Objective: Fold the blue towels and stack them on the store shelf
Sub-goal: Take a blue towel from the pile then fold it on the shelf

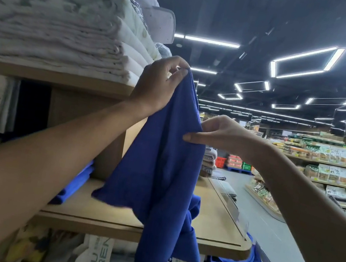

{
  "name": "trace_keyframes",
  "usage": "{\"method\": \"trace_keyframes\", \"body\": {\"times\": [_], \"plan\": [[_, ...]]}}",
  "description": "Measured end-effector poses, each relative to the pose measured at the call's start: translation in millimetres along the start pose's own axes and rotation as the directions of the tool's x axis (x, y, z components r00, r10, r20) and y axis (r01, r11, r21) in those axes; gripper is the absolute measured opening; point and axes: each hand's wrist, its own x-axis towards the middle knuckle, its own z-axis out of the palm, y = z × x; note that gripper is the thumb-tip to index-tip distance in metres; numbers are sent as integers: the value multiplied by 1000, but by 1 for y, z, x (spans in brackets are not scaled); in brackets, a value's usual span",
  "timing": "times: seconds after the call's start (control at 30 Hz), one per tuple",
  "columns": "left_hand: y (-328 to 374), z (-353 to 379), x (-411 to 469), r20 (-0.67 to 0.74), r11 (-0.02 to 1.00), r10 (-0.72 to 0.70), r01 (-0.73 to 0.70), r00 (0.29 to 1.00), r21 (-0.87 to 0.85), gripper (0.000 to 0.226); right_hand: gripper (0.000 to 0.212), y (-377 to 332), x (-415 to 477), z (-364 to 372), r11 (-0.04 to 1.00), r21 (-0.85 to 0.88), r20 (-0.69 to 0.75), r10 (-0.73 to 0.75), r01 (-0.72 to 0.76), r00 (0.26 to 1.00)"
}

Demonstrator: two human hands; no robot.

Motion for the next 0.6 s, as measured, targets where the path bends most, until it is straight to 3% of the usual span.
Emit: {"method": "trace_keyframes", "body": {"times": [0.07,0.13,0.27,0.33,0.47,0.6], "plan": [[2,-6,-1,-4,987,103,-101,995,123,18,34,-3,-5,4,1000,17,19,-15,14,1000],[1,-13,0,35,945,165,-169,986,279,23,37,-6,-10,11,998,-20,83,-53,55,995],[-7,-31,1,94,899,223,-243,970,365,27,86,-11,-22,26,996,-73,197,-29,44,980],[-13,-39,2,96,886,248,-266,964,380,28,92,-11,-25,31,991,-129,260,12,22,965],[-24,-55,6,72,861,269,-273,960,429,28,48,-3,-31,40,986,-162,312,10,43,950],[-31,-64,3,60,868,268,-268,962,419,24,30,-9,-46,61,980,107,244,-189,167,951]]}}
